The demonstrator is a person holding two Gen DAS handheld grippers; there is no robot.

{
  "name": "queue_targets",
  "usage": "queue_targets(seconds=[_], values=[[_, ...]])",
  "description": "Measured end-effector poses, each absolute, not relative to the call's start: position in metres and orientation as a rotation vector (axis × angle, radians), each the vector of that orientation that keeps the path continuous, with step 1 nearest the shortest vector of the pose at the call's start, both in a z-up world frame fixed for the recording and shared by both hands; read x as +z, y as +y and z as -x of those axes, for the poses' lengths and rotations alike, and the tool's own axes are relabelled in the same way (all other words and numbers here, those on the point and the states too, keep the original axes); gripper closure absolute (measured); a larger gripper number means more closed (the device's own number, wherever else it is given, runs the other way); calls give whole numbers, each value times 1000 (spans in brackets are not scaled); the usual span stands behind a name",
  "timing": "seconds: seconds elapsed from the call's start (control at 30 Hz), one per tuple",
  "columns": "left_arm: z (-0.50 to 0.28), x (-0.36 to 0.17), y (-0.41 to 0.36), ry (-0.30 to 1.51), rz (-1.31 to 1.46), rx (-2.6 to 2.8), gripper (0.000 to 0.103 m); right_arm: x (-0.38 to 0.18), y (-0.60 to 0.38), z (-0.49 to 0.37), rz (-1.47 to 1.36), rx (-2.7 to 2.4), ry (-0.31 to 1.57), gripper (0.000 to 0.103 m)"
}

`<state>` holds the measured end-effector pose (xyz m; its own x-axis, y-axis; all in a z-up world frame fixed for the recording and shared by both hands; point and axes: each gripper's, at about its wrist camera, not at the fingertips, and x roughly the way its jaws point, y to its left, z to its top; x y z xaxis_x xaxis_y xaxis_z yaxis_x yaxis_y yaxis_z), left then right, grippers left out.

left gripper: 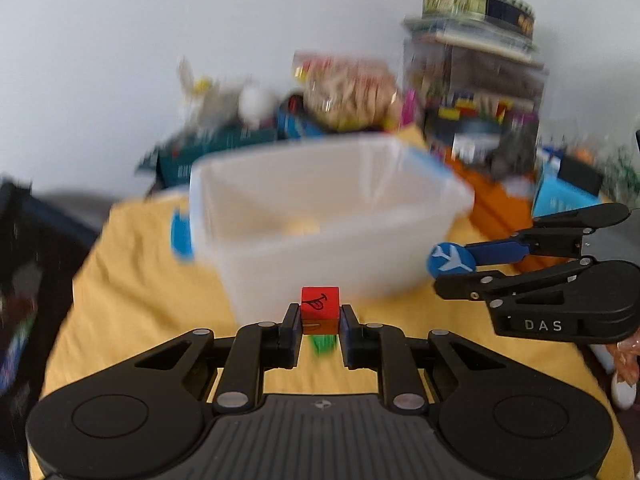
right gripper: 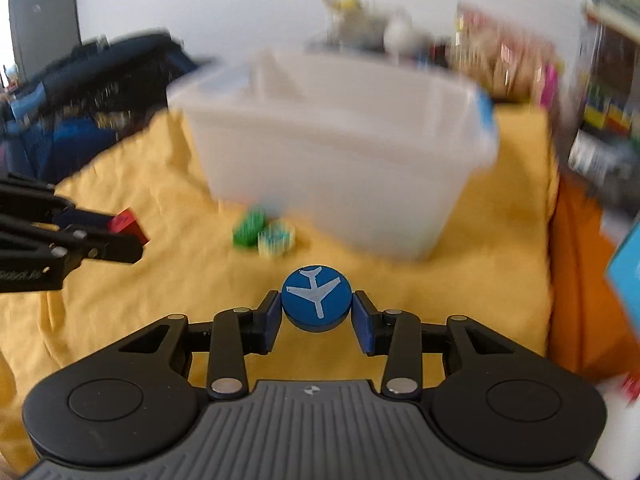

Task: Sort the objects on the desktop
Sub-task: 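Grasp the blue airplane disc with the right tool while the left tool carries the red cube, then open both tools over the bin to drop the red cube and disc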

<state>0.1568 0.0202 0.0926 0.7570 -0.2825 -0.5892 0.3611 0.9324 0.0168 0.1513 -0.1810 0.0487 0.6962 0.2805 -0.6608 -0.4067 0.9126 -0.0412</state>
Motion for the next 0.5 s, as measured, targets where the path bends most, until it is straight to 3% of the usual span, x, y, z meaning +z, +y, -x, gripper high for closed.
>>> queue_targets(seconds=[0.3, 0.5], values=[[-233, 133, 6, 522, -178, -311, 81, 120, -168, -206, 169, 344, 521, 61], [-288, 120, 6, 590, -180, -261, 81, 118, -163, -259, 138, 306, 571, 61]])
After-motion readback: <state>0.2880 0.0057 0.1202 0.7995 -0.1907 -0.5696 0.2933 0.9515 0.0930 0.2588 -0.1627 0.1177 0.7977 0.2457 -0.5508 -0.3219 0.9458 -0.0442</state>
